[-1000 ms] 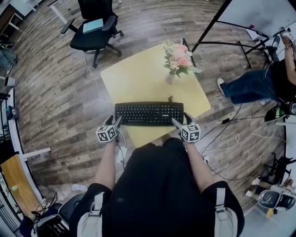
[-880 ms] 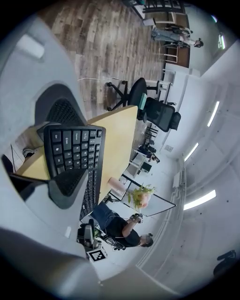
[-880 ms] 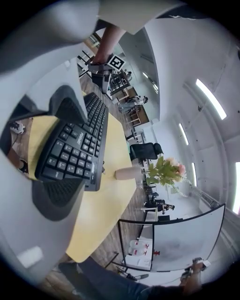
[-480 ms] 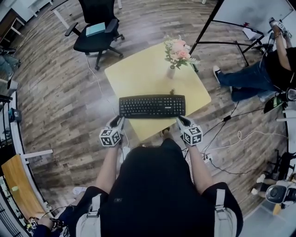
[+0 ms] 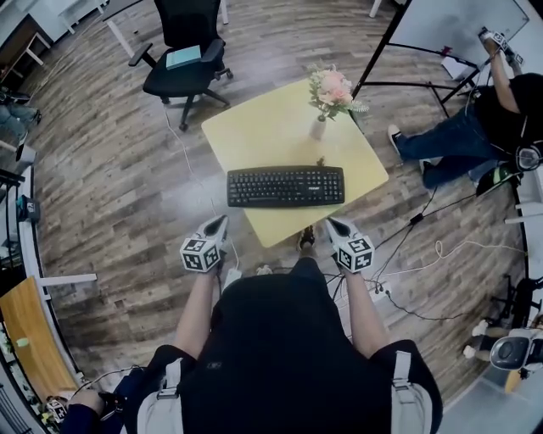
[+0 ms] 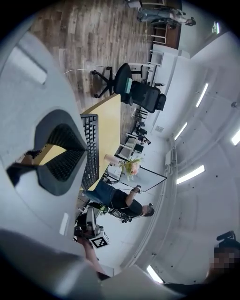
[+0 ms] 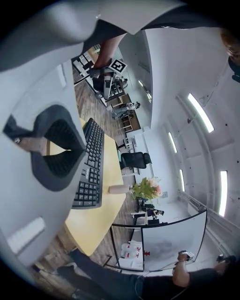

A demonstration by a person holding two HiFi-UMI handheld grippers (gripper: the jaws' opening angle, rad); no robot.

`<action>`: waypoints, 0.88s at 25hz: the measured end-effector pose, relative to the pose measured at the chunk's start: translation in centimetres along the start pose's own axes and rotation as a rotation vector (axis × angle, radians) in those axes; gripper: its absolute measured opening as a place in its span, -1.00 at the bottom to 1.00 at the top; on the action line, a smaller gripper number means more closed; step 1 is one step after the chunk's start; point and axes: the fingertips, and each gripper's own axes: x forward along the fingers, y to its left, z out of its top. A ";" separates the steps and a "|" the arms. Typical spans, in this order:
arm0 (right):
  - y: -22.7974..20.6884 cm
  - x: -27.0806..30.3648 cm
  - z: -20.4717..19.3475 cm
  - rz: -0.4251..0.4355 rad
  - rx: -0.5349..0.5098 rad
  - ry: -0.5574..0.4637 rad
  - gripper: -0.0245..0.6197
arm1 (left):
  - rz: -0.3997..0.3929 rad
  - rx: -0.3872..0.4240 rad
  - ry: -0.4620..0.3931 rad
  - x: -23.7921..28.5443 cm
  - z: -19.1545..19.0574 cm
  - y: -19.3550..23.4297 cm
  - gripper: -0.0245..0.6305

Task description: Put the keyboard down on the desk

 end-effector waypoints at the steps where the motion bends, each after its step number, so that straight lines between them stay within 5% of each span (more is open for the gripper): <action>1: 0.6 -0.1 0.0 0.005 -0.003 -0.003 -0.92 | -0.002 -0.008 -0.008 -0.6 0.1 0.0 -0.89; 11: 5.6 -1.7 0.2 0.039 -0.046 0.013 -0.92 | -0.015 -0.043 -0.003 -5.0 -1.0 0.0 -0.89; 22: 5.3 -1.8 1.5 0.031 -0.070 -0.001 -0.92 | -0.072 0.082 0.010 -4.0 0.8 -2.5 -0.89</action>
